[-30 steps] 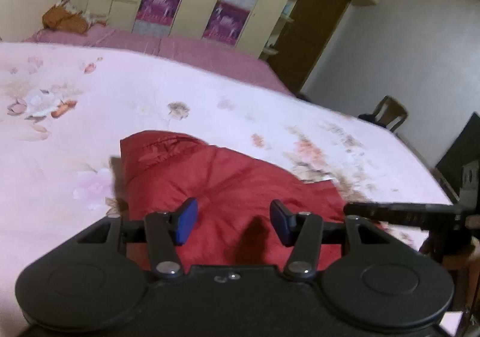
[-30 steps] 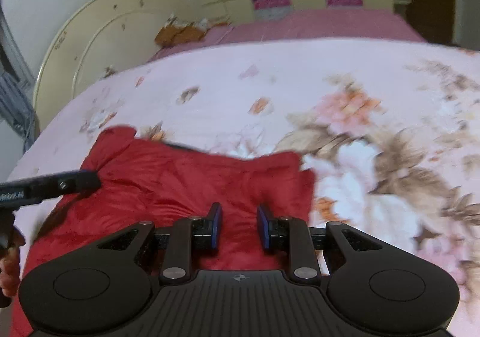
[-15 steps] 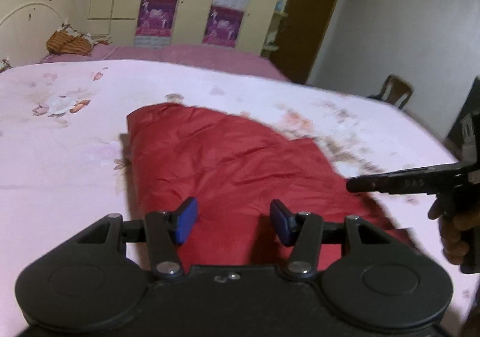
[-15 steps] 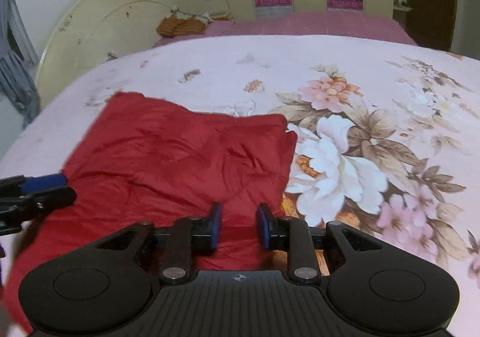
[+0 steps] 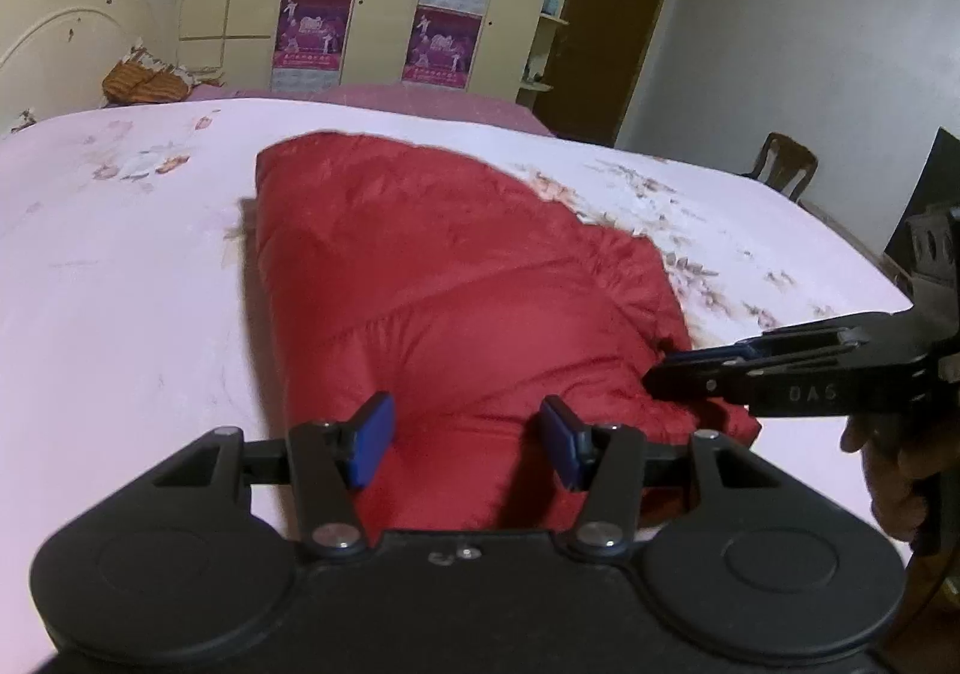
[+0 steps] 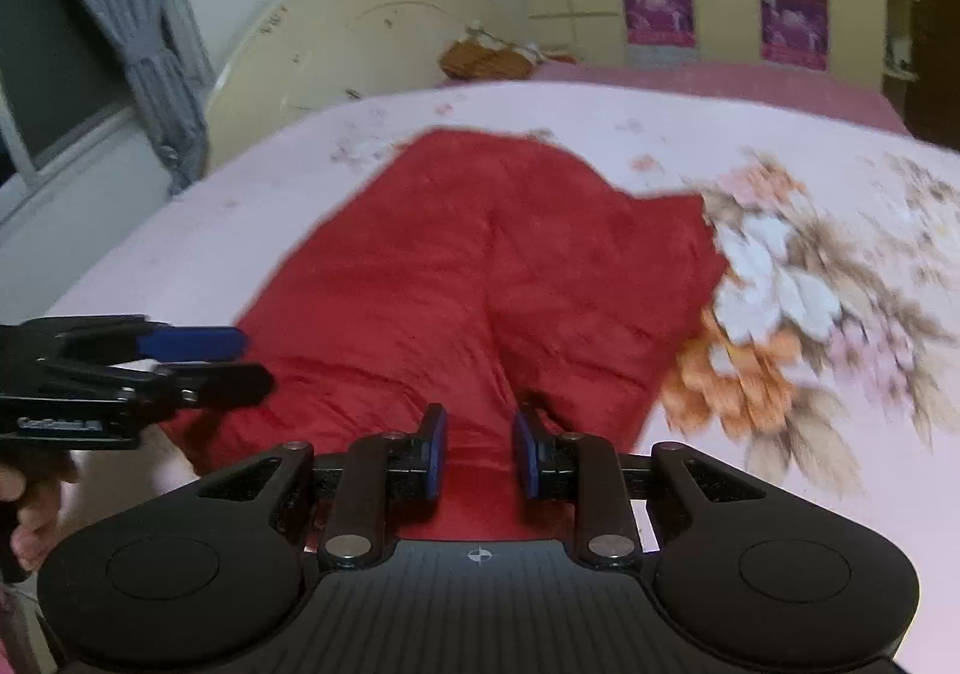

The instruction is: Fold large clothes

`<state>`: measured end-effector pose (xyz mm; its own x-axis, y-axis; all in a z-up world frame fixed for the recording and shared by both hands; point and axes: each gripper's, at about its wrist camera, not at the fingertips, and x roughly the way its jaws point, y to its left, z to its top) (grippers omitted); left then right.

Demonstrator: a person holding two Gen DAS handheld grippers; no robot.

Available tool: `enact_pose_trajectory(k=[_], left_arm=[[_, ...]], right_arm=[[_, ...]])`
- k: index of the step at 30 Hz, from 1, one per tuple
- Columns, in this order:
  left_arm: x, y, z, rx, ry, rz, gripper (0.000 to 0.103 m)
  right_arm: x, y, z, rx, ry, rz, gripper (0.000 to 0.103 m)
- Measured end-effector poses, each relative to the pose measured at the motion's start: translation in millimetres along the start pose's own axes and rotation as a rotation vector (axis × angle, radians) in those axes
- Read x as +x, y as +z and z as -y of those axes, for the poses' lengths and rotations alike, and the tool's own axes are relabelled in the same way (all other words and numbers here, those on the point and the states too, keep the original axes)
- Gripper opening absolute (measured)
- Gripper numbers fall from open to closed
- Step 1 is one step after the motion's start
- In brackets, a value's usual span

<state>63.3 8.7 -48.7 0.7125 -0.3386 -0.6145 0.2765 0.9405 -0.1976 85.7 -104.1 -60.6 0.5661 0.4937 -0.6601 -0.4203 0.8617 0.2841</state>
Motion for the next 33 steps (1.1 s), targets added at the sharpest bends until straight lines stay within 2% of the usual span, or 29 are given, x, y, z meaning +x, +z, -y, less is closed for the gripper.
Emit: enact_pose_trajectory(k=[3, 6, 8, 11, 13, 26, 33], left_arm=[[-14, -1, 3, -0.006, 0.012, 0.000, 0.052], [-20, -6, 7, -0.001, 0.038, -0.003, 0.052], [-18, -9, 8, -0.016, 0.051, -0.007, 0.052], [-15, -10, 10, -0.015, 0.072, -0.007, 0.052], [-14, -10, 11, -0.009, 0.084, -0.009, 0.052], [-17, -12, 12, -0.015, 0.127, -0.021, 0.053], [-26, -13, 16, -0.020, 0.139, -0.017, 0.052]], right_arm=[[-15, -5, -5, -0.003, -0.025, 0.006, 0.026], [-42, -11, -18, -0.033, 0.004, 0.065, 0.026], [-35, -16, -24, -0.068, -0.014, 0.041, 0.026], [-11, -21, -22, -0.049, -0.044, -0.037, 0.026], [-3, -25, -21, -0.050, -0.053, -0.055, 0.026], [-2, -21, -20, -0.043, -0.053, -0.084, 0.026], [-28, -23, -15, 0.024, -0.028, -0.030, 0.026]])
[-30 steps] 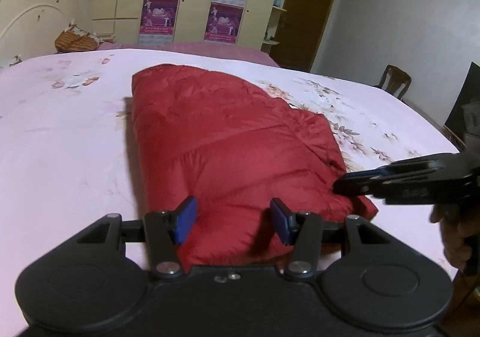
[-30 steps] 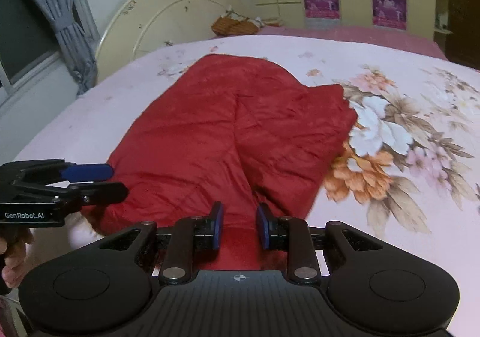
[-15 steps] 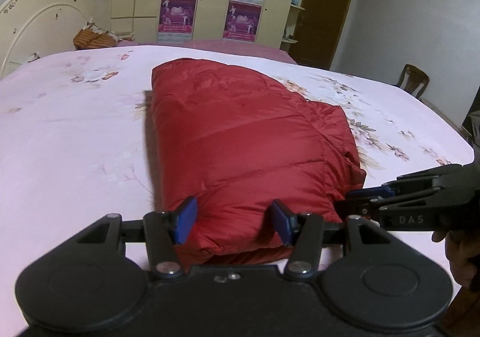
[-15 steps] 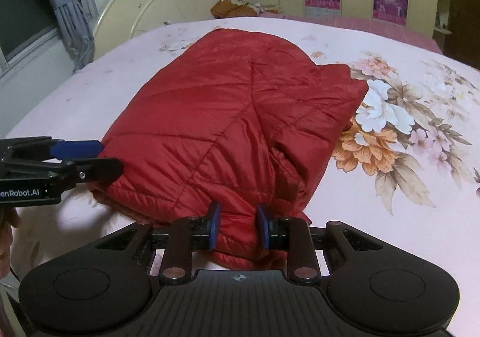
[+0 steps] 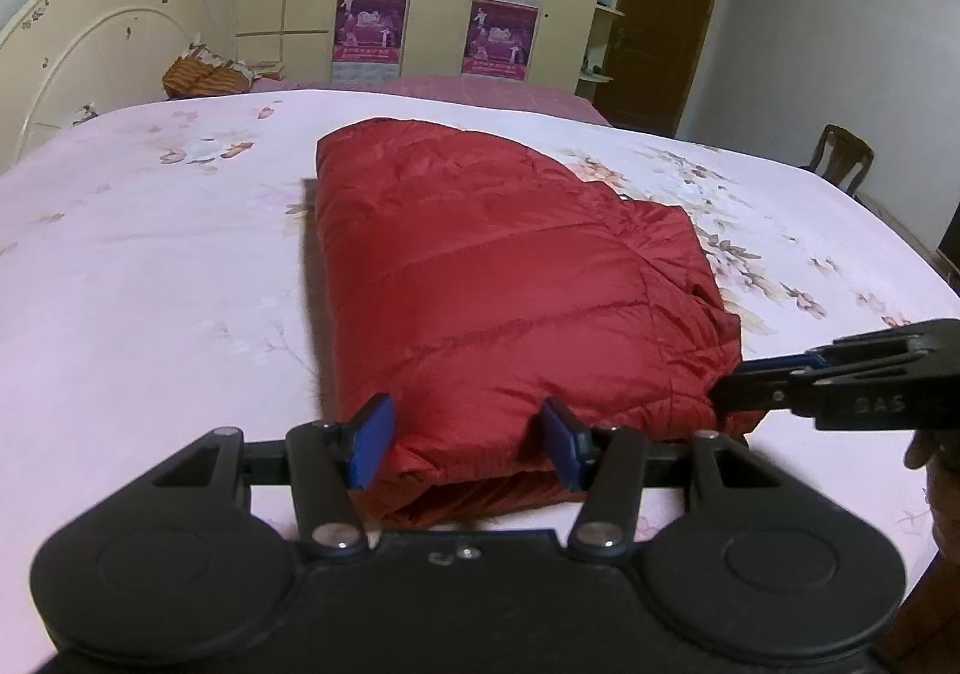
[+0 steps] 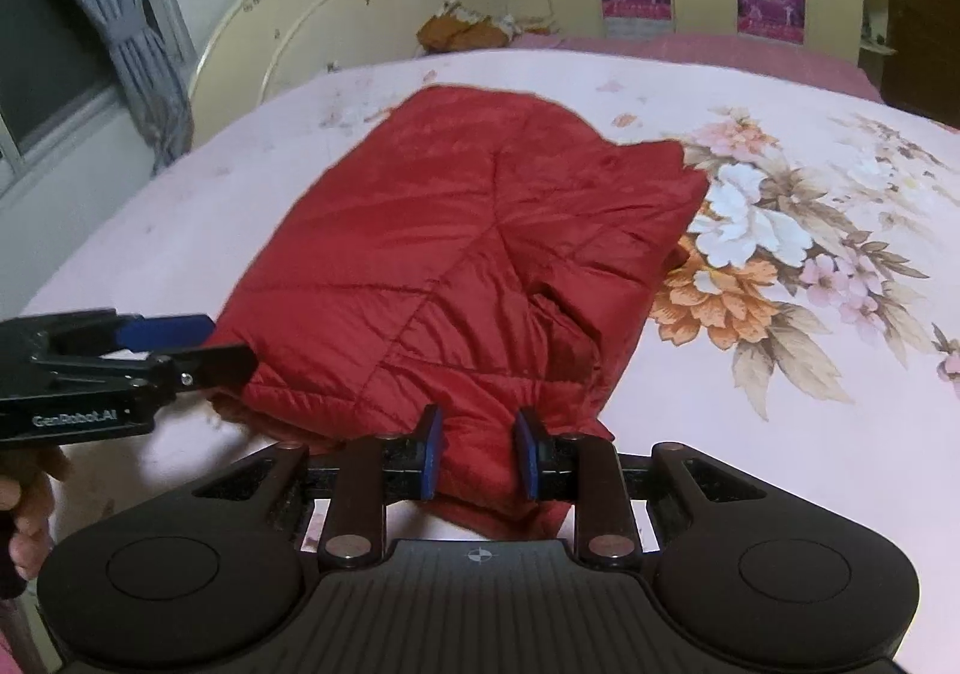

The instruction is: Fold large clothes

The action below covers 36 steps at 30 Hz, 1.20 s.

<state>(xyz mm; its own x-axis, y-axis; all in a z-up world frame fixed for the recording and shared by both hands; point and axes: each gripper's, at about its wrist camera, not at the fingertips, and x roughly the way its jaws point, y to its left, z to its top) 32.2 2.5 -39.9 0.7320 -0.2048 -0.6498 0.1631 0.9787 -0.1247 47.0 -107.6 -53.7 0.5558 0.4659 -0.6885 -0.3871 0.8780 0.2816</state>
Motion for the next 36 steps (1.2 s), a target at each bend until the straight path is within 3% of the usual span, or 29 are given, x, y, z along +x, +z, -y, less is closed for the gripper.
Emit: enact_pose_trajectory(k=[5, 6, 7, 8, 9, 10, 19, 26, 36], left_arm=[[-18, 6, 14, 0.003, 0.018, 0.030, 0.056], [-26, 6, 20, 0.007, 0.024, 0.045, 0.076], [-34, 6, 27, 0.011, 0.046, 0.064, 0.103], [-44, 6, 35, 0.017, 0.077, 0.097, 0.101], [-52, 5, 43, 0.026, 0.103, 0.121, 0.103], [-60, 5, 51, 0.028, 0.119, 0.119, 0.103], [-118, -4, 88, -0.016, 0.125, 0.122, 0.103], [-142, -13, 106, -0.022, 0.128, 0.139, 0.103], [-185, -41, 134, -0.037, 0.120, 0.149, 0.103]], right_arm=[[-26, 2, -3, 0.015, -0.018, 0.052, 0.026], [-35, 3, -6, 0.010, -0.034, 0.074, 0.026], [-43, 5, -7, 0.006, -0.066, 0.092, 0.029], [-50, 6, -9, 0.012, -0.106, 0.109, 0.069], [-60, 6, -9, 0.024, -0.150, 0.147, 0.096], [-71, 5, -10, 0.026, -0.170, 0.190, 0.103], [-139, -11, -20, 0.046, -0.245, 0.221, 0.103], [-183, -46, -25, 0.072, -0.286, 0.221, 0.103], [-228, -88, -50, 0.089, -0.290, 0.237, 0.103]])
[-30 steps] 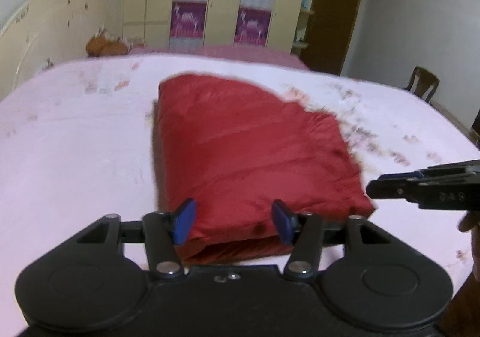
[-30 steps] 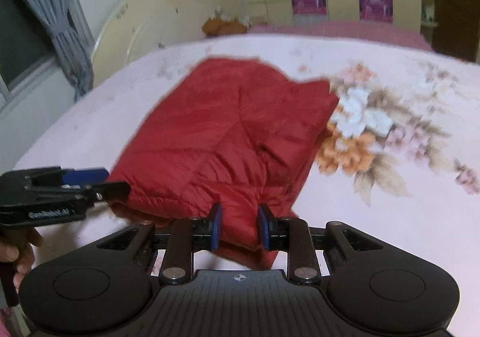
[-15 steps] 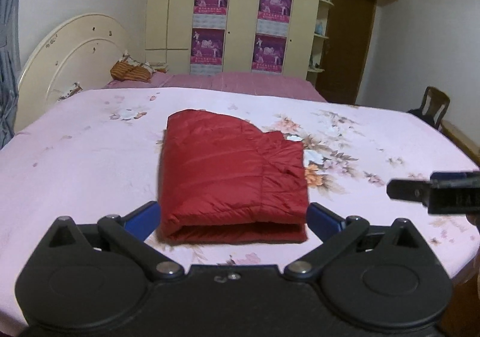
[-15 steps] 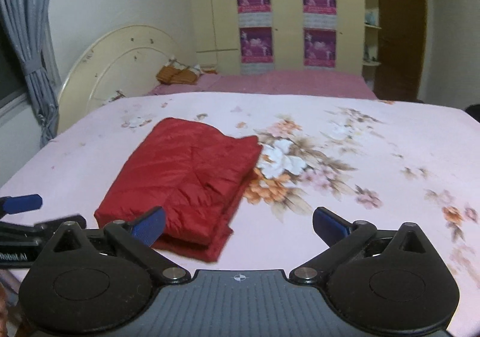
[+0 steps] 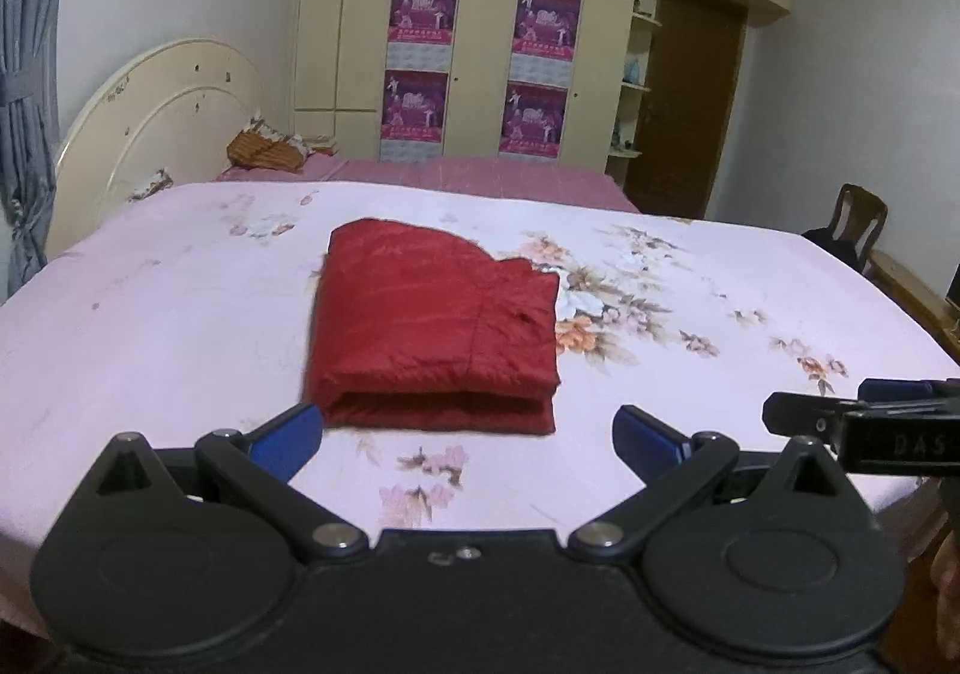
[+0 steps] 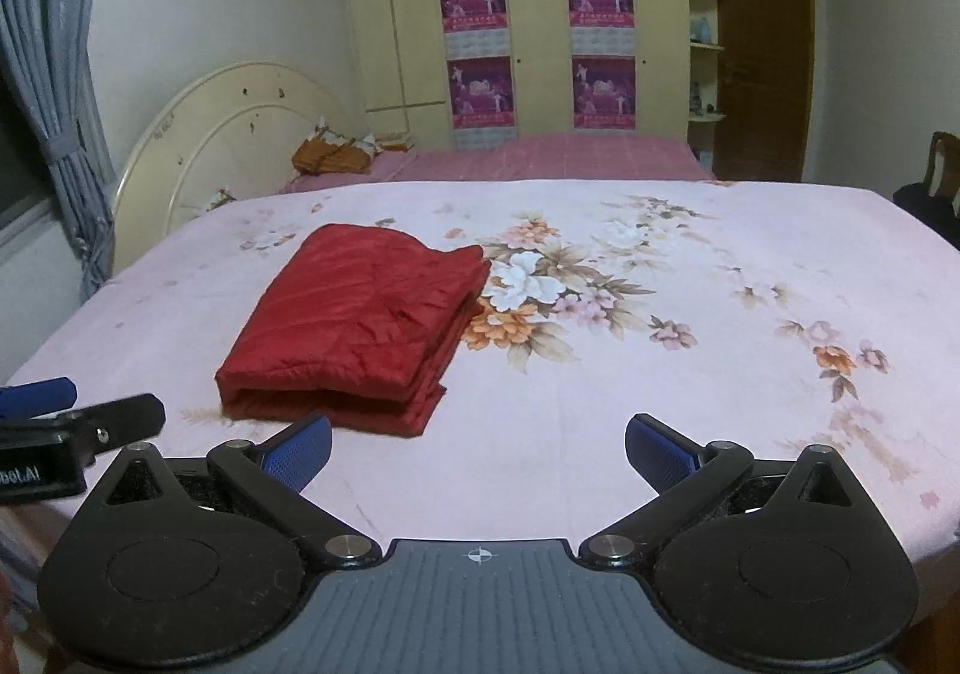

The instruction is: Fold large clothes

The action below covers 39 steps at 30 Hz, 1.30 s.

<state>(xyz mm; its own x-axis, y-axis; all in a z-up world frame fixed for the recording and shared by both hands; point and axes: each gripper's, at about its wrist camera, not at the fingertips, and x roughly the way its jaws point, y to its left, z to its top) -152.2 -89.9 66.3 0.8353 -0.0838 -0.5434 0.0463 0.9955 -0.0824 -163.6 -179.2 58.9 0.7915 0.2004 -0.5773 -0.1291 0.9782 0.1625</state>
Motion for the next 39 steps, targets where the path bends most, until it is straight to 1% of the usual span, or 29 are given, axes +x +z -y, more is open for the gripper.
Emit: enact_pose_trajectory(k=[5, 13, 21, 39], left_arm=[[-2.6, -3.6, -0.9, 0.007, 0.009, 0.002, 0.103], [-8.0, -4.9, 1.5, 0.014, -0.007, 0.020, 0.103], [-7.6, -3.8, 1.4, 0.022, -0.007, 0.027, 0.103], [-7.2, 0.8, -0.7, 0.017, -0.007, 0.037, 0.103]], right_arm=[[-5.2, -7.2, -4.6, -0.002, -0.009, -0.010, 0.103], [-9.7, -5.6, -9.3, -0.016, -0.009, 0.004, 0.103], [-9.1, -3.5, -5.1, -0.007, -0.019, 0.011, 0.103], [-7.1, 0.4, -4.3, -0.017, -0.005, 0.015, 0.103]])
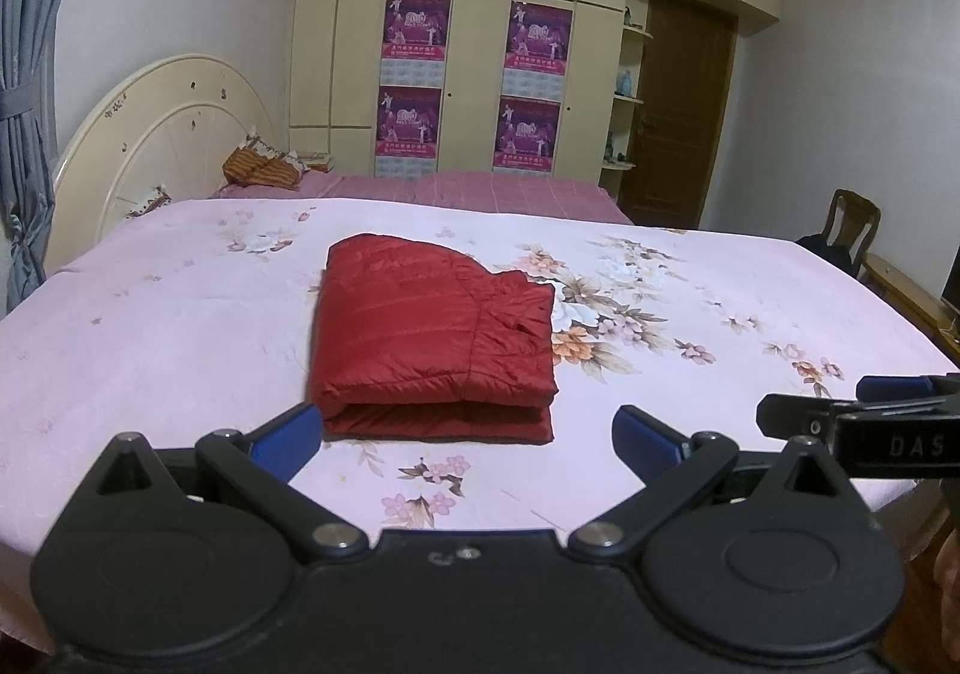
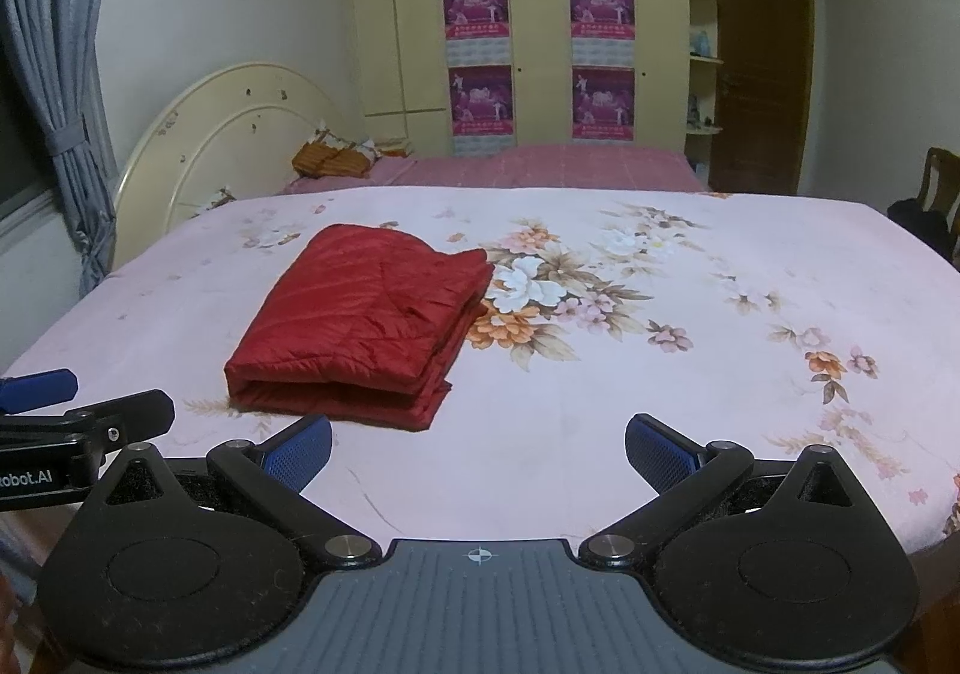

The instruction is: Fold large clothes

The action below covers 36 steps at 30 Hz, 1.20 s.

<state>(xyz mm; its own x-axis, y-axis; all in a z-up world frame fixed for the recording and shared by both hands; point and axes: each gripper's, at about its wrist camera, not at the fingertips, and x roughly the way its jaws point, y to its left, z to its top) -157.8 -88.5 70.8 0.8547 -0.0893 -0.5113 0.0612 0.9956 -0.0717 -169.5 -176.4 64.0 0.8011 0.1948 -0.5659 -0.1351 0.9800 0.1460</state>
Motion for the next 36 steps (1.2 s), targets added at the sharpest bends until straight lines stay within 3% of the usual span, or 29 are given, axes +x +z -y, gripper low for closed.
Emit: enact_pose_trajectory(k=[36], left_arm=[[-1.9, 1.5, -1.0, 0.001, 0.002, 0.011, 0.103]], right_arm=[[-3.1, 3.7, 0.4, 0.010, 0.028, 0.017, 0.103]])
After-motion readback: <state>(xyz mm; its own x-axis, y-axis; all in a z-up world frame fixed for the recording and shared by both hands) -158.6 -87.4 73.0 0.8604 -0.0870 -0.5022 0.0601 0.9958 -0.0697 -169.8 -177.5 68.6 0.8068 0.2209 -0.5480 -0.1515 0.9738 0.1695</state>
